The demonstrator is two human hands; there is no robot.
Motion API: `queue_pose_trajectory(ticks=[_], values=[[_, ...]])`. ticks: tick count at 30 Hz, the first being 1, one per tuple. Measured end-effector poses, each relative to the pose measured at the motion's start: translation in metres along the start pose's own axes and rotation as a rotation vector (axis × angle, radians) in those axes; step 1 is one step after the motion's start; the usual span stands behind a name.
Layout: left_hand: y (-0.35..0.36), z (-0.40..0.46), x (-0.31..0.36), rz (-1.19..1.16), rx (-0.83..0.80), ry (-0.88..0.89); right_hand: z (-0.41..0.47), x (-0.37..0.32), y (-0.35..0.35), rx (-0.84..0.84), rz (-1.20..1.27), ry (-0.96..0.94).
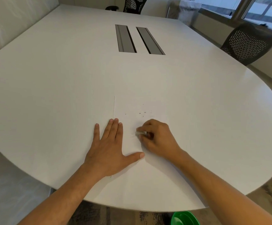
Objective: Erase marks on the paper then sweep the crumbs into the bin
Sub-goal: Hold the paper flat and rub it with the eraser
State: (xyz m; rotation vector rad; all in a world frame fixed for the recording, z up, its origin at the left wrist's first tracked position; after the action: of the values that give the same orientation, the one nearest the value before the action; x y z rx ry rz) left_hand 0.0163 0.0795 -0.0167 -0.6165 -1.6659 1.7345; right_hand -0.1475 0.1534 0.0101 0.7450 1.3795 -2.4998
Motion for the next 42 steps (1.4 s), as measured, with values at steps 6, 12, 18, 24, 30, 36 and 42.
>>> queue_pose_trajectory(ticks=[6, 12, 18, 24, 30, 36, 42], values=[[-0.001, 0.0, 0.0, 0.005, -0.008, -0.001, 0.051, 0.028, 0.001, 0.13, -0.065, 0.119], [0.0, 0.0, 0.0, 0.0, 0.001, -0.002, 0.049, 0.019, 0.002, 0.111, -0.068, 0.13], [0.001, 0.0, 0.0, 0.007, -0.002, 0.003, 0.009, 0.0, 0.005, 0.023, 0.012, -0.009], [-0.001, 0.0, 0.0, 0.021, -0.02, 0.0, 0.064, 0.033, 0.008, 0.146, -0.097, 0.147], [0.0, 0.0, 0.0, 0.007, -0.005, 0.002, 0.037, 0.014, 0.005, 0.126, -0.04, 0.131], [0.001, -0.001, 0.0, 0.004, -0.003, 0.0, 0.009, 0.005, 0.002, 0.071, 0.001, 0.047], [-0.002, 0.0, 0.0, 0.014, -0.015, -0.001, 0.061, 0.039, -0.003, 0.159, -0.065, 0.212]])
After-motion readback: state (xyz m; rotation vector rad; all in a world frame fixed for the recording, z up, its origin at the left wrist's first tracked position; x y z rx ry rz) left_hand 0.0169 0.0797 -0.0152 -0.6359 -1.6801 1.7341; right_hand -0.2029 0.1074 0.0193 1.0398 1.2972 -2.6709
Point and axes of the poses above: each hand's wrist, its own z-axis towards the middle knuckle, its own y-axis out of the palm, x = y × z, the point moved 2 cm from there along z, towards the middle knuckle, and after that the axes turned 13 degrees about x, right-handed, at the moved point
